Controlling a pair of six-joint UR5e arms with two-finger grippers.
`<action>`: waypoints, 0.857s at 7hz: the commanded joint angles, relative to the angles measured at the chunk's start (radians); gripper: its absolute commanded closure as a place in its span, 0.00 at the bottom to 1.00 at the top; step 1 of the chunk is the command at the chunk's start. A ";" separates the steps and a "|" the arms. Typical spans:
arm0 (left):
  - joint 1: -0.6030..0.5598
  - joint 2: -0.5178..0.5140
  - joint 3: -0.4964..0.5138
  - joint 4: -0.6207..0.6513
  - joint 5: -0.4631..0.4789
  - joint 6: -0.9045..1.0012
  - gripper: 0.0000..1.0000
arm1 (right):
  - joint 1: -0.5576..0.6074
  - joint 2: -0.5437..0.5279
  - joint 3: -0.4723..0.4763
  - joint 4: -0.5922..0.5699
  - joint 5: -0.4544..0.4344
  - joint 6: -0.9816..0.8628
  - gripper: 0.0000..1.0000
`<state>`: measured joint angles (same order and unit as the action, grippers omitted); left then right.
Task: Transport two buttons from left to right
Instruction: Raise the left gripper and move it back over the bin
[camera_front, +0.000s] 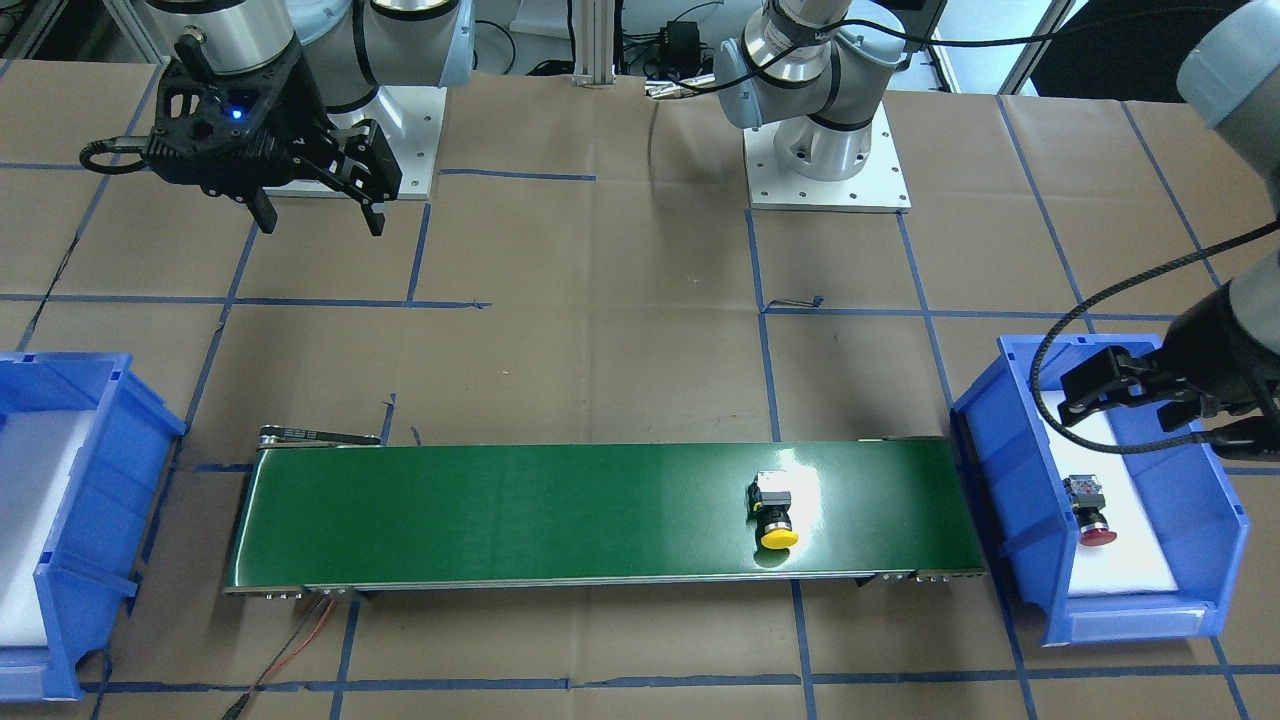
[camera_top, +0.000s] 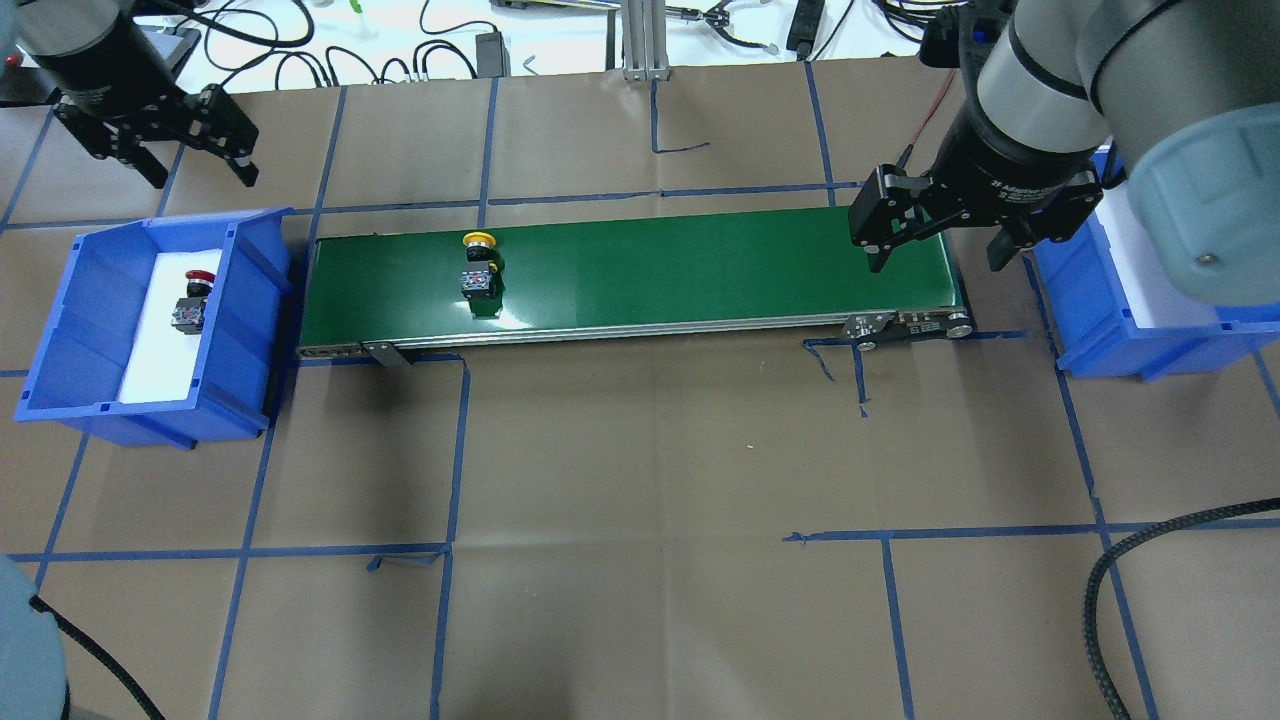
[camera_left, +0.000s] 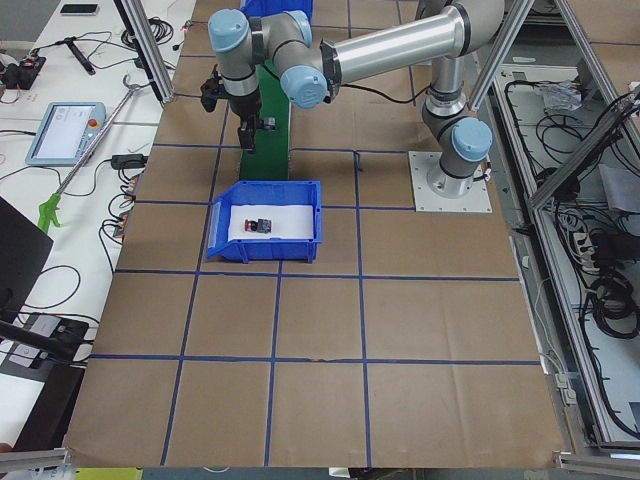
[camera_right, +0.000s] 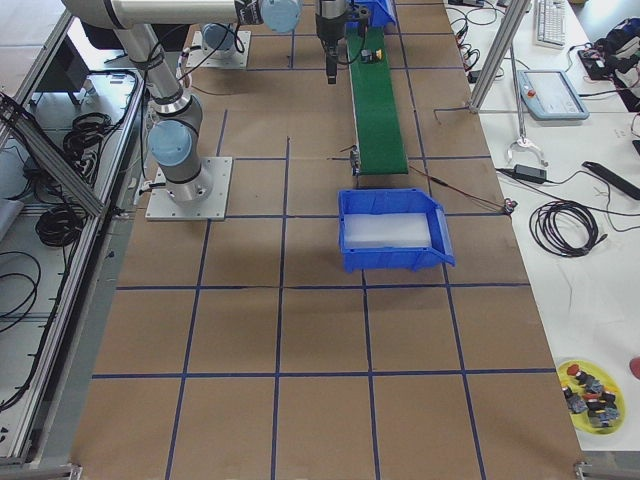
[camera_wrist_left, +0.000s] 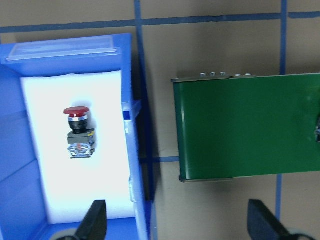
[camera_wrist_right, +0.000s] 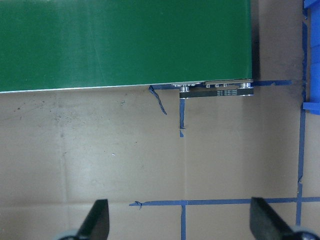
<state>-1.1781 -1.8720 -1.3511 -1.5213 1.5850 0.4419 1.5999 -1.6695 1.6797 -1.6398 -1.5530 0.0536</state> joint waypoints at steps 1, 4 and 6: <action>0.108 -0.013 0.000 0.035 0.007 0.137 0.00 | 0.000 0.001 0.000 0.000 -0.001 0.000 0.00; 0.143 -0.078 -0.025 0.072 0.007 0.144 0.00 | 0.000 0.001 0.000 0.000 -0.001 0.000 0.00; 0.141 -0.110 -0.060 0.151 0.004 0.139 0.00 | -0.001 -0.001 0.000 0.000 -0.001 0.000 0.00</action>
<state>-1.0363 -1.9606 -1.3895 -1.4229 1.5908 0.5824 1.5997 -1.6695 1.6797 -1.6398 -1.5539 0.0537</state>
